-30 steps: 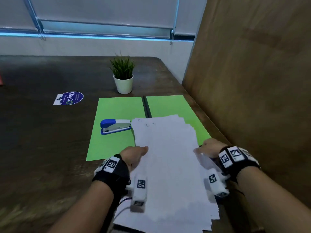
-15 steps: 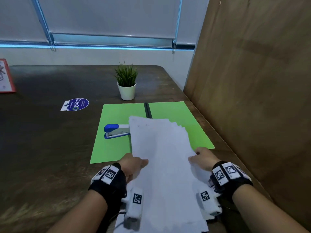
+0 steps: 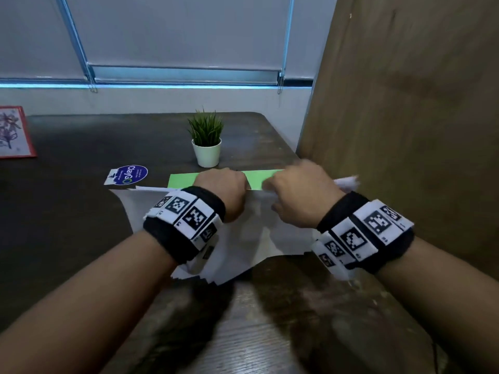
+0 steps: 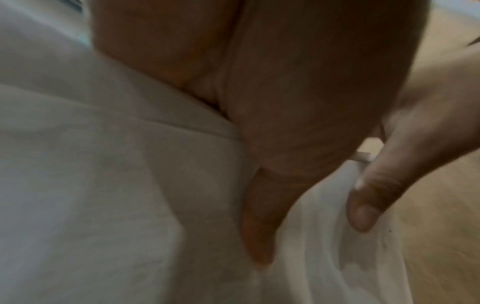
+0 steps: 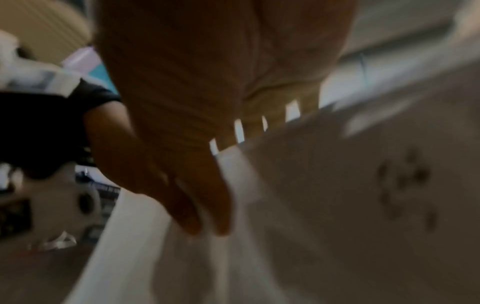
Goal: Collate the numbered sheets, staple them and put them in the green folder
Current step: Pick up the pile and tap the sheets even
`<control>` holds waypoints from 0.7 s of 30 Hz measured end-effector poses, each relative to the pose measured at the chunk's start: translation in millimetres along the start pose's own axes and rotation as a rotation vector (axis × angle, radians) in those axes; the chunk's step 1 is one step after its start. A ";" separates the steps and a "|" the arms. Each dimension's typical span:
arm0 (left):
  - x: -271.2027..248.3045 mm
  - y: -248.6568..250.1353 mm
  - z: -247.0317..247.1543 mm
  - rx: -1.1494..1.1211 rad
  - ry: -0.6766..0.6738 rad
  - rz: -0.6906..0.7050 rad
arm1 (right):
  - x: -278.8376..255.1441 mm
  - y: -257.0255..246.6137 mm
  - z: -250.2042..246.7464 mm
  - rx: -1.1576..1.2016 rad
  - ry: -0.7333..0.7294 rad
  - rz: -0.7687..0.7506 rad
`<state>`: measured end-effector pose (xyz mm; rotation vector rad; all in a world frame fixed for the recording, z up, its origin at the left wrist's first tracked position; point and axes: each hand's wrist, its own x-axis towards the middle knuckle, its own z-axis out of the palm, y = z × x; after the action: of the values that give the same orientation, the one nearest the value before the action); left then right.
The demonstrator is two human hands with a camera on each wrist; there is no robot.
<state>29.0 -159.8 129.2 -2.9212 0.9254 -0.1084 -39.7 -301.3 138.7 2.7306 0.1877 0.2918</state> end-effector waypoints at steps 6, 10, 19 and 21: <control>-6.1 -24.1 5.6 0.055 0.068 0.003 | -4.0 34.5 9.5 0.291 -0.101 0.173; -8.7 -68.9 6.2 0.014 0.397 0.138 | -40.8 90.1 26.0 1.535 -0.167 0.445; -22.5 -105.7 51.4 -0.383 0.425 0.135 | -61.9 38.0 118.0 1.286 -0.586 0.500; -34.0 -110.1 81.9 -0.762 0.290 0.070 | -66.7 1.8 132.3 1.208 -0.583 0.387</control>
<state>71.5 -46.3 56.5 -3.6229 1.3613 -0.2234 -74.0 -362.3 8.0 3.8382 -0.4983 -0.7919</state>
